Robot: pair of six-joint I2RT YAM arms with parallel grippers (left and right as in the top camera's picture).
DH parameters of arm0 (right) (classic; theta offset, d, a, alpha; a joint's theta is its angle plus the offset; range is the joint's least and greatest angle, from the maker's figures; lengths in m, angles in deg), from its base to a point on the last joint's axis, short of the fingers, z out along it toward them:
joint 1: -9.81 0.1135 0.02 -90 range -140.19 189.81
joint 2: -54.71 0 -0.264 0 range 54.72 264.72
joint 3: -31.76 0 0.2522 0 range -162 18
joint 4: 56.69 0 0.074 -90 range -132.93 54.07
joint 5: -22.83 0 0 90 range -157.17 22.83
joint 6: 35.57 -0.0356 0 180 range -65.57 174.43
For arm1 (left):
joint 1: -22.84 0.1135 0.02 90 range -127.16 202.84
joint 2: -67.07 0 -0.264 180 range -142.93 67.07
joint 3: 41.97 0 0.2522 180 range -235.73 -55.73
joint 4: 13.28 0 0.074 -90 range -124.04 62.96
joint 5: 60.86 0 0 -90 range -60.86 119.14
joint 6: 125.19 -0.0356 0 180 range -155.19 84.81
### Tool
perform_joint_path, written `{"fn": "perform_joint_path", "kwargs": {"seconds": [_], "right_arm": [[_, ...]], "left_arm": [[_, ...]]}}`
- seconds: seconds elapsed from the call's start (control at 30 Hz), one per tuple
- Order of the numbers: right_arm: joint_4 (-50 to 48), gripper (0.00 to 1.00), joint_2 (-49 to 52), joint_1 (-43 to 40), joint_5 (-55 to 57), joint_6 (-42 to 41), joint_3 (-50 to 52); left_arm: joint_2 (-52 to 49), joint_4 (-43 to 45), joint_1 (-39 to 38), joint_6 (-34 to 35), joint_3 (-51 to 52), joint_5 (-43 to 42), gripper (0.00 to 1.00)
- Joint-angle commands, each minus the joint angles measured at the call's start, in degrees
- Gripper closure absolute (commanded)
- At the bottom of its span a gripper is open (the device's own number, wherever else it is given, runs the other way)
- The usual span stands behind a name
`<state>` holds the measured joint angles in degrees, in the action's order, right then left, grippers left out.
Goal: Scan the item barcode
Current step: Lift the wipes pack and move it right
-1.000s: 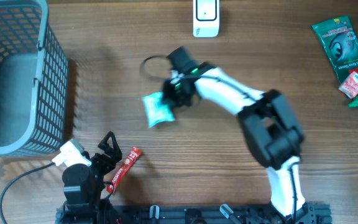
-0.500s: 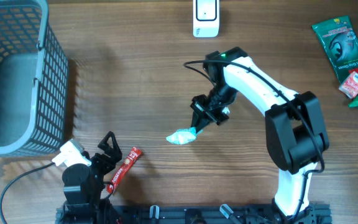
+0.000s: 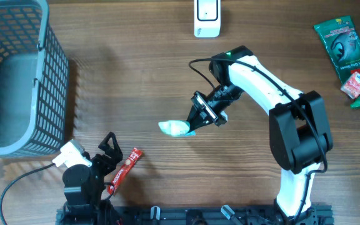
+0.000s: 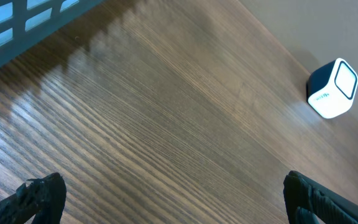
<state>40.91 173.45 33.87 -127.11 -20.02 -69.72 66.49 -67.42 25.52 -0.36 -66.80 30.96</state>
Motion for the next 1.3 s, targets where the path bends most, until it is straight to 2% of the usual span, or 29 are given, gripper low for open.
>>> {"fn": "perform_joint_path", "kwargs": {"seconds": [0.0, 0.43, 0.53, 0.6, 0.73, 0.93, 1.27], "right_arm": [[0.46, 0.96, -1.31, -0.31, -2.54, -6.78, 0.04], [-0.33, 0.96, -1.31, -0.31, -1.14, -6.93, 0.04], [-1.33, 0.96, -1.31, -0.48, 2.84, 0.33, 0.04], [-1.73, 0.96, -1.31, -1.40, 10.05, 14.40, 0.04], [-1.27, 0.96, -1.31, -4.20, 10.54, 22.43, 0.04], [-0.22, 0.96, -1.33, -7.13, 20.70, 23.43, 0.04], [4.76, 0.96, -3.34, -9.16, 30.05, 29.00, 0.04]], "left_arm": [[0.04, -0.04, -0.33, 0.35, 0.59, 0.59, 0.00], [0.04, -0.04, -0.33, 0.35, 0.59, 0.59, 0.00], [0.04, -0.04, -0.33, 0.35, 0.59, 0.59, 0.00], [0.04, -0.04, -0.33, 0.35, 0.59, 0.61, 0.00], [0.04, -0.04, -0.33, 0.35, 0.59, 0.61, 0.00], [0.04, -0.04, -0.33, 0.35, 0.59, 0.59, 0.00], [0.04, -0.04, -0.33, 0.35, 0.59, 0.59, 0.00]]}}
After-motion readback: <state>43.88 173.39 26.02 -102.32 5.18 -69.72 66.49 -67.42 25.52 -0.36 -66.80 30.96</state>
